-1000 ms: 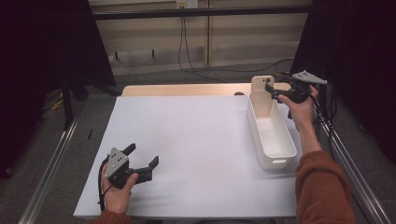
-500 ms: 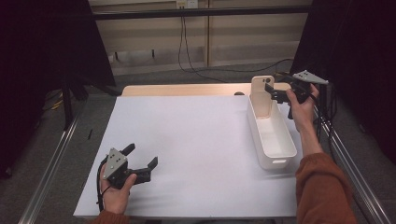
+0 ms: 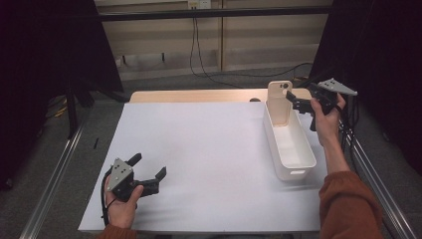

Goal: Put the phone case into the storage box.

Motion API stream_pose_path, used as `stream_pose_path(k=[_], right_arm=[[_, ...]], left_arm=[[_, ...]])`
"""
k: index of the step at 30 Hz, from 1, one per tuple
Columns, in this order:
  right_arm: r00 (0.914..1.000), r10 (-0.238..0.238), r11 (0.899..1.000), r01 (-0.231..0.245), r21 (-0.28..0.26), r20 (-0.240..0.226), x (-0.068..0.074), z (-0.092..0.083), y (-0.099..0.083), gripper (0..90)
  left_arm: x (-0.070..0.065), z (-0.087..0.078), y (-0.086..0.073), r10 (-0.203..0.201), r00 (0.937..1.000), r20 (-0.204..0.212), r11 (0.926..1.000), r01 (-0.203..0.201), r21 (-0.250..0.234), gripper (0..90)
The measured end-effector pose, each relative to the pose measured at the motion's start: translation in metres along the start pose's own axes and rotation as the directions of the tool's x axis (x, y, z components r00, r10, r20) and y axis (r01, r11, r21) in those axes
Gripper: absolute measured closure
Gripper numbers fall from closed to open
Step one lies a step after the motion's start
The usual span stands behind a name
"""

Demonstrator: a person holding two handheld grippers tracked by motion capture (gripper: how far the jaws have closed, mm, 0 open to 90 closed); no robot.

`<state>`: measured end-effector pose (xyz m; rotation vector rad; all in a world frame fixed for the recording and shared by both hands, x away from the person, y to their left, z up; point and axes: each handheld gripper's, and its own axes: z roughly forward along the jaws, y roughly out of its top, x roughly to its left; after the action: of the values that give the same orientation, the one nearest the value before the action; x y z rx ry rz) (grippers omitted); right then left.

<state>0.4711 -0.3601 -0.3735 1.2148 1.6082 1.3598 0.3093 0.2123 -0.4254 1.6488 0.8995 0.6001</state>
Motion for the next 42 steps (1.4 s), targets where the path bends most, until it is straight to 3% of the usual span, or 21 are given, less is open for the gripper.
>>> stream_pose_path(k=[10,28,42], right_arm=[[0.9998,-0.018,1.0,0.018,0.002,0.001,0.0,-0.014,-0.005,0.0],[0.9991,-0.037,0.999,0.037,0.002,-0.023,0.017,-0.04,-0.008,0.0],[0.9987,-0.044,0.999,0.044,-0.027,-0.026,0.029,-0.072,-0.009,0.0]], left_arm=[[-0.001,0.001,0.0,-0.004,1.0,0.003,1.0,0.004,-0.006,2.4],[0.0,0.0,0.001,0.002,1.0,0.004,1.0,-0.002,-0.004,2.6],[-0.001,-0.001,0.001,0.001,1.0,0.001,1.0,-0.001,-0.01,2.6]])
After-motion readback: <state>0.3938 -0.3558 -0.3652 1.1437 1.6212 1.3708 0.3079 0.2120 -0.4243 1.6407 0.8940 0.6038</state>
